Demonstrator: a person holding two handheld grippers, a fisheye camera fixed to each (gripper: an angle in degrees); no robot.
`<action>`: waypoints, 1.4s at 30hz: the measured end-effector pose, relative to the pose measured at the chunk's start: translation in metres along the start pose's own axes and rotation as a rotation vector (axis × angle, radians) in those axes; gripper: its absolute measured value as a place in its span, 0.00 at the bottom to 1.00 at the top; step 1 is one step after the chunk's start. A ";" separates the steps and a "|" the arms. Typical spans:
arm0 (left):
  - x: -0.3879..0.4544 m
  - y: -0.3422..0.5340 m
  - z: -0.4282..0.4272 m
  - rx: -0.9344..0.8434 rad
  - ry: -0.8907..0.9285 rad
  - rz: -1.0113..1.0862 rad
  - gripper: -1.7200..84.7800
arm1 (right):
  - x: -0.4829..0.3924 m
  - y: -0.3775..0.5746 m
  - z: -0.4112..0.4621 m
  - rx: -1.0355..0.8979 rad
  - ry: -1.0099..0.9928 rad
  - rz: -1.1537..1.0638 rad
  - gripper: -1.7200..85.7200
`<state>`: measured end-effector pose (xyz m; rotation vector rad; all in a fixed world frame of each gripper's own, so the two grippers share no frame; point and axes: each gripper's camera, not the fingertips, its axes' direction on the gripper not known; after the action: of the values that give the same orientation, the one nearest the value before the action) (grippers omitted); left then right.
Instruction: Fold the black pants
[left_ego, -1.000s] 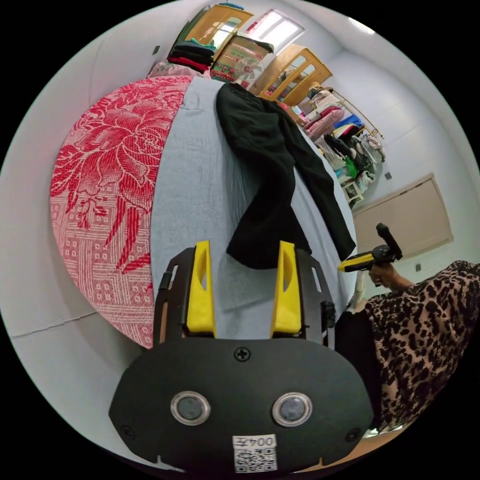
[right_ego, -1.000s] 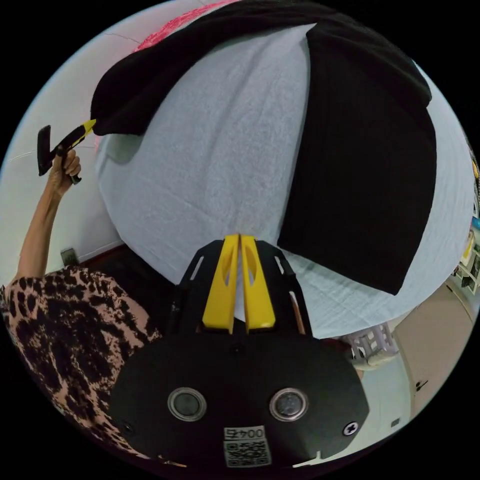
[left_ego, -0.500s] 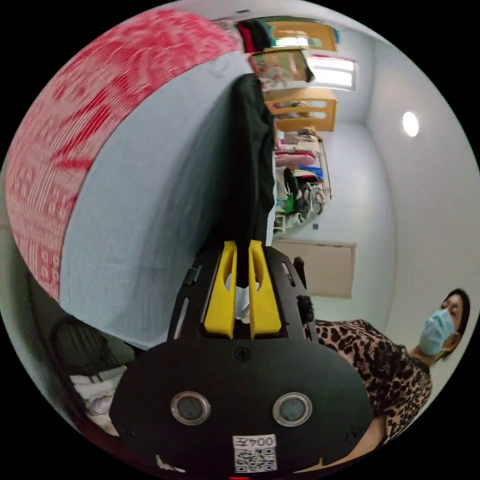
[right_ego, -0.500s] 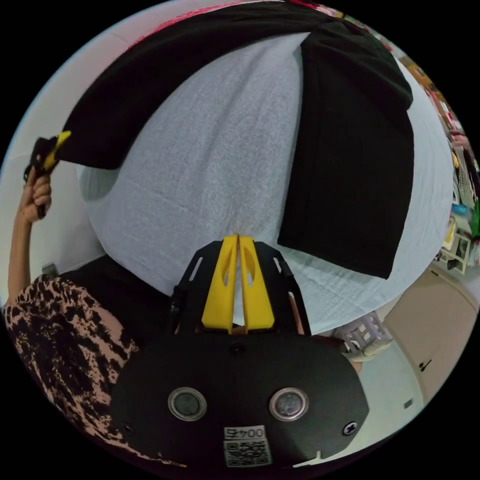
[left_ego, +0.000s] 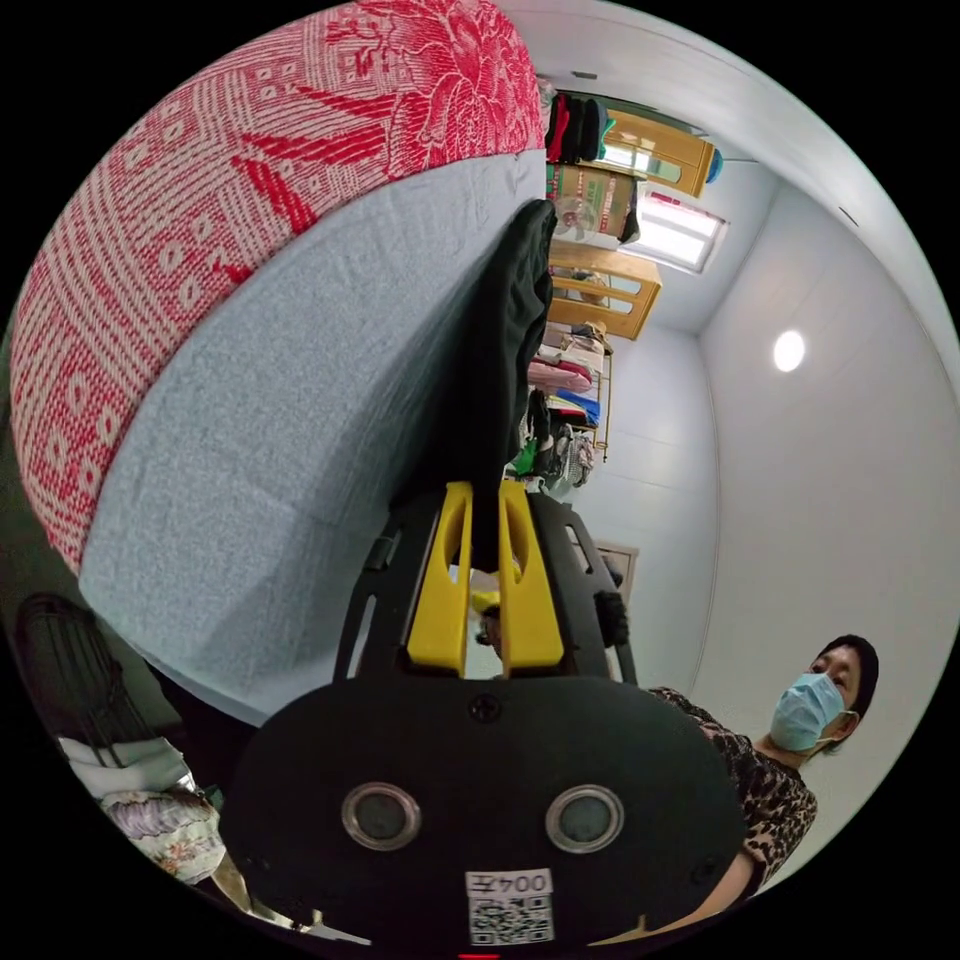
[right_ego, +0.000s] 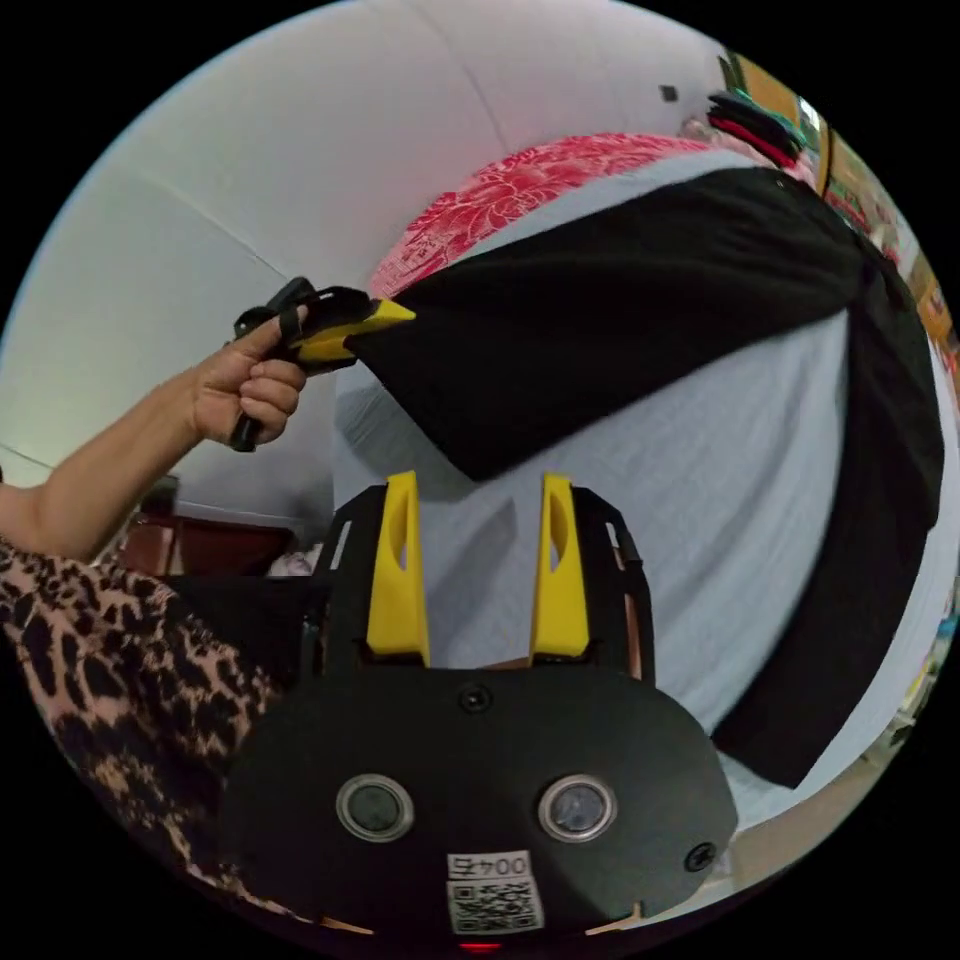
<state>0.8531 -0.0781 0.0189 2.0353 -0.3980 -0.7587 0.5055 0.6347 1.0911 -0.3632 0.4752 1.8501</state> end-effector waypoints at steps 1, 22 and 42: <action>0.001 -0.001 -0.001 -0.001 -0.002 0.000 0.05 | -0.008 -0.008 0.008 -0.006 0.053 -0.027 0.21; -0.021 -0.004 -0.007 -0.078 -0.210 0.051 0.05 | -0.036 -0.004 -0.011 -0.106 0.204 -0.143 0.05; -0.062 0.041 0.103 -0.063 -0.659 0.285 0.10 | 0.036 0.000 -0.041 -0.141 -0.137 0.207 0.18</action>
<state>0.7397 -0.1330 0.0342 1.5796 -0.9966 -1.2302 0.4947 0.6442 1.0381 -0.2880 0.2977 2.1004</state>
